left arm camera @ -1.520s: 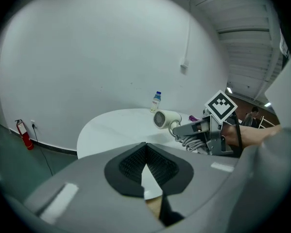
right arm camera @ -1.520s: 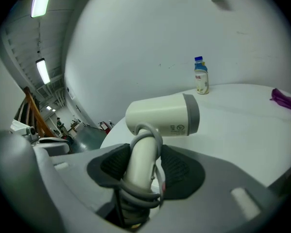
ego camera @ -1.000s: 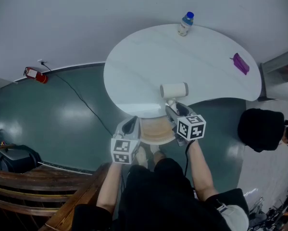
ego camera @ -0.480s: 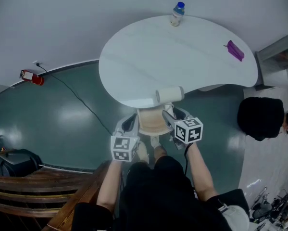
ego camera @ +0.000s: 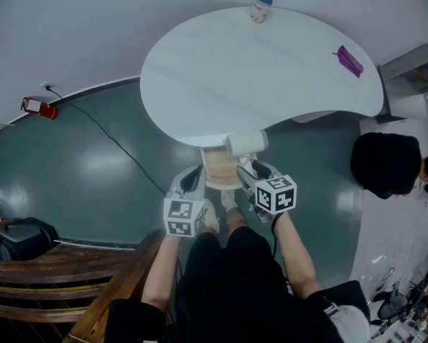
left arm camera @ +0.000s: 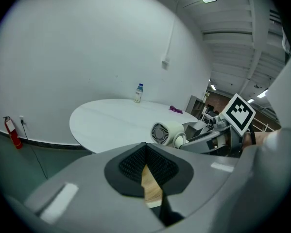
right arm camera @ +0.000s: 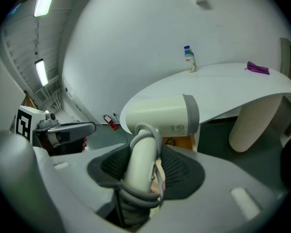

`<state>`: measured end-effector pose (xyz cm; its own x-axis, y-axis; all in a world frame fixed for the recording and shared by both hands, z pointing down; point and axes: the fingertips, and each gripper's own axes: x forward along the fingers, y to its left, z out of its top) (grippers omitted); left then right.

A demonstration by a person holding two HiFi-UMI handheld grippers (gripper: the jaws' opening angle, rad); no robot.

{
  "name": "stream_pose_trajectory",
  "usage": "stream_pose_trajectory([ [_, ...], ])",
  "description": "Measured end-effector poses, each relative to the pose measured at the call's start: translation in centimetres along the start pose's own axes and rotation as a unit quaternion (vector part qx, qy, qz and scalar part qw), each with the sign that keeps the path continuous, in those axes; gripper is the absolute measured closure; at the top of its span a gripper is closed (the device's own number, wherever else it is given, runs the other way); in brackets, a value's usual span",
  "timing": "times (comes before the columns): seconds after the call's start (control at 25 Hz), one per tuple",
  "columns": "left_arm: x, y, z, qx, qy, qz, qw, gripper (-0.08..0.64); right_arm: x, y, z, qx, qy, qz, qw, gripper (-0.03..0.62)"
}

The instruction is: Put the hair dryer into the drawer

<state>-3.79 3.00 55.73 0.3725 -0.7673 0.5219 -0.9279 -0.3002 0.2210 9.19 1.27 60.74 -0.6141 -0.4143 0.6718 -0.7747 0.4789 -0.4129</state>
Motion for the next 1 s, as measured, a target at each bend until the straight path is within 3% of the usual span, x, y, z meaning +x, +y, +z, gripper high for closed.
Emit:
stream_pose_trajectory([
  [0.52,0.0,-0.4,-3.7,-0.010,0.013,0.000,0.9999,0.552,1.2,-0.1,-5.8,0.004,0.047,0.006,0.999,0.385],
  [1.0,0.9,0.2,-5.0,-0.025,0.021,0.011,0.9994,0.552,3.7,-1.3,-8.0,0.012,0.099,0.014,0.995,0.385],
])
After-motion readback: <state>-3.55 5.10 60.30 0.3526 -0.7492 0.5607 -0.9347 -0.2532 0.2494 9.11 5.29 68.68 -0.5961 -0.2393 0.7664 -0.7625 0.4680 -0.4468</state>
